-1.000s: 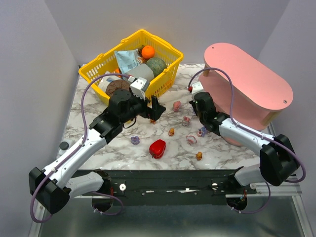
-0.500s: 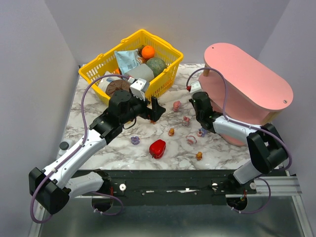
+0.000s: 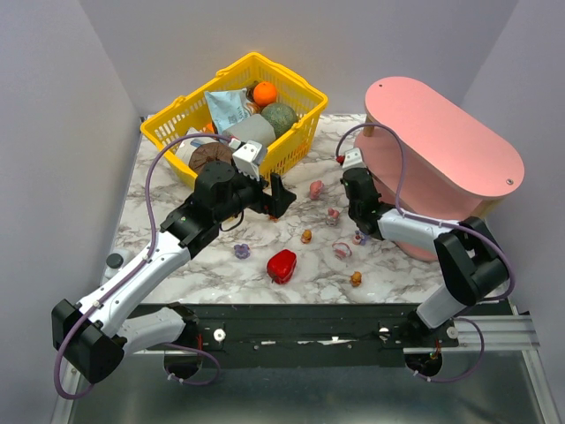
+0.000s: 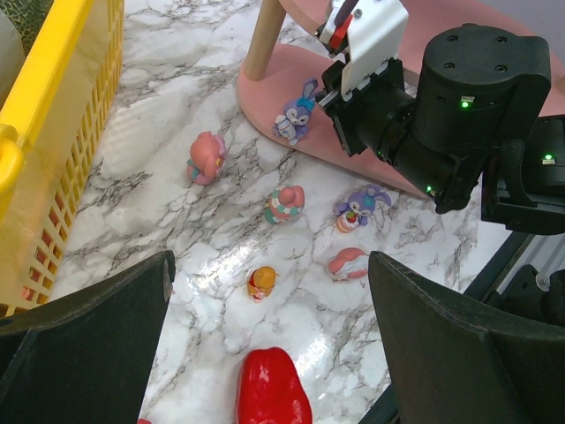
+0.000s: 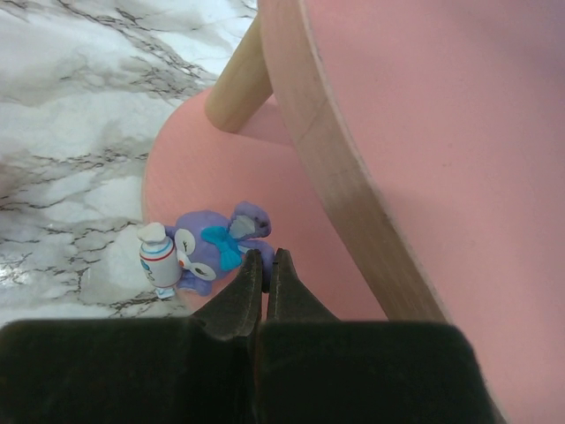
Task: Place and organize the plastic toys onto the shelf
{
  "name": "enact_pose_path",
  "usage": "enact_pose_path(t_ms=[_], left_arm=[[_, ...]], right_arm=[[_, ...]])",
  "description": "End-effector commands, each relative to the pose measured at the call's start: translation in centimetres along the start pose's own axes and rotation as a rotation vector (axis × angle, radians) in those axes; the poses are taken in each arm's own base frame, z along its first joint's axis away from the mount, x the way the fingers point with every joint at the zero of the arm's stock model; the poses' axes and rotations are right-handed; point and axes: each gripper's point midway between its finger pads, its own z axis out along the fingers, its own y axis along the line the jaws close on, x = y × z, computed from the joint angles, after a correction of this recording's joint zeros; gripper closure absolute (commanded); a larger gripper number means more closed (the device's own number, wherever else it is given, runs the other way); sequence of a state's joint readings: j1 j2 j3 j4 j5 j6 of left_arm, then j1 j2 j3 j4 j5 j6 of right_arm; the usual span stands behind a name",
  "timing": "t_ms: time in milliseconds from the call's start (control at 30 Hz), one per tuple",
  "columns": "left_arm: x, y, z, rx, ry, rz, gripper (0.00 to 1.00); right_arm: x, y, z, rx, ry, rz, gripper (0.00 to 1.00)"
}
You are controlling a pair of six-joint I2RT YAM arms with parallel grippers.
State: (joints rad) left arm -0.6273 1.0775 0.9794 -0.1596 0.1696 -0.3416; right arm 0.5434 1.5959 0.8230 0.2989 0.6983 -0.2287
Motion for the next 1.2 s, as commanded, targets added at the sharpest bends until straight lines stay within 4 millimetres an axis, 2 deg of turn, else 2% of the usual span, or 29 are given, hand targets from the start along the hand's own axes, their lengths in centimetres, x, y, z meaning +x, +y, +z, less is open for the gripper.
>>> enact_pose_path(t_ms=[0, 133, 467, 733, 833, 1033, 1167], left_arm=[[0.1, 0.0, 0.1, 0.012, 0.005, 0.004, 0.01], [0.3, 0.1, 0.1, 0.007, 0.013, 0.002, 0.01], [0.4, 0.3, 0.3, 0.003, 0.021, 0.003, 0.01], [0.7, 0.5, 0.4, -0.002, 0.027, 0.001, 0.01], [0.8, 0.6, 0.4, -0.007, 0.027, 0.000, 0.01], [0.8, 0.6, 0.5, -0.004, 0.030, 0.001, 0.01], [0.7, 0.6, 0.4, -0.003, 0.025, 0.002, 0.01]], right_arm=[[1.8, -0.8, 0.8, 0.068, 0.038, 0.024, 0.99], [1.6, -1.3, 0.9, 0.089, 0.026, 0.039, 0.99], [-0.4, -2.1, 1.3, 0.127, -0.018, 0.062, 0.99], [-0.2, -2.0, 2.0, 0.147, -0.001, 0.048, 0.99], [0.0, -2.0, 2.0, 0.139, 0.002, 0.051, 0.97], [-0.1, -2.1, 1.8, 0.133, 0.002, 0.052, 0.84], [-0.8, -2.3, 1.8, 0.134, 0.016, 0.062, 0.79]])
